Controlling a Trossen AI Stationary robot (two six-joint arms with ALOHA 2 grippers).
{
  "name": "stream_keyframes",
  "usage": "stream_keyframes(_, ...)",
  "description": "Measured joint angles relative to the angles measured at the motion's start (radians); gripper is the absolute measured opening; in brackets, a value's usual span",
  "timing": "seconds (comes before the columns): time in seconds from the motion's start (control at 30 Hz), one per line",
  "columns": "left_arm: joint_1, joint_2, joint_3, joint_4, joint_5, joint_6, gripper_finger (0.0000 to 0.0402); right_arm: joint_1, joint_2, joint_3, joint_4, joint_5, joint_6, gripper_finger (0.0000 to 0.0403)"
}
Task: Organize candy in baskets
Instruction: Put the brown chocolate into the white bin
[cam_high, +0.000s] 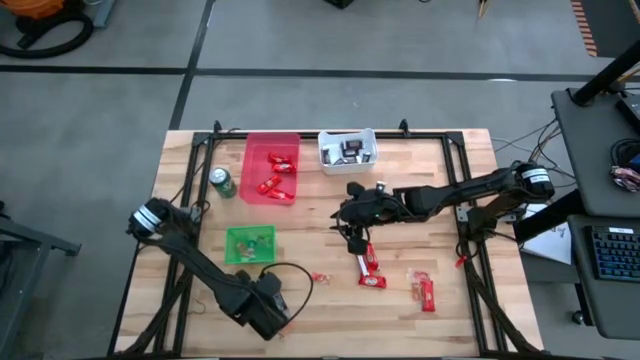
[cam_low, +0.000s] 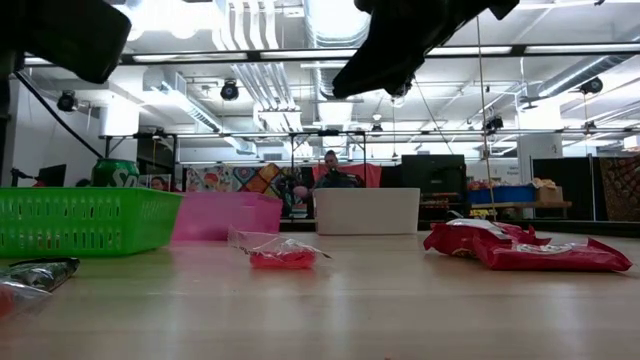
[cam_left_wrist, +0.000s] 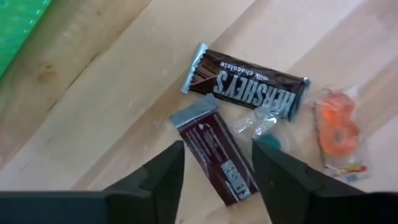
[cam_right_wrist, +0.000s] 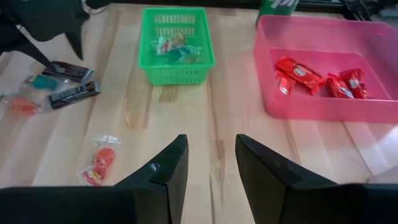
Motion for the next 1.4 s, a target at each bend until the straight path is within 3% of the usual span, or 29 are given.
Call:
stream_keyframes(0.2, -0.009, 0.033, 0.0, 0.01, -0.026, -0.021, 0.0196, 0.006, 0.0, 0.0, -0.007, -0.001, 0.002, 0.0123)
stream_keyframes(0.9, -0.03, 0.074, -0.001, -0.034, -0.024, -0.026, 0.0191, 0.019, 0.0, 0.0, -0.014, 0.0, 0.048, 0.0123)
stream_keyframes(1.17, -0.037, 0.049, 0.053, -0.15, 0.002, -0.057, 0.0191, 0.019, 0.0, 0.0, -0.014, -0.001, 0.071, 0.0123)
stream_keyframes(1.4, -0.062, 0.049, 0.06, -0.148, 0.062, -0.17, 0.0191, 0.019, 0.0, 0.0, -0.015, -0.001, 0.081, 0.0123)
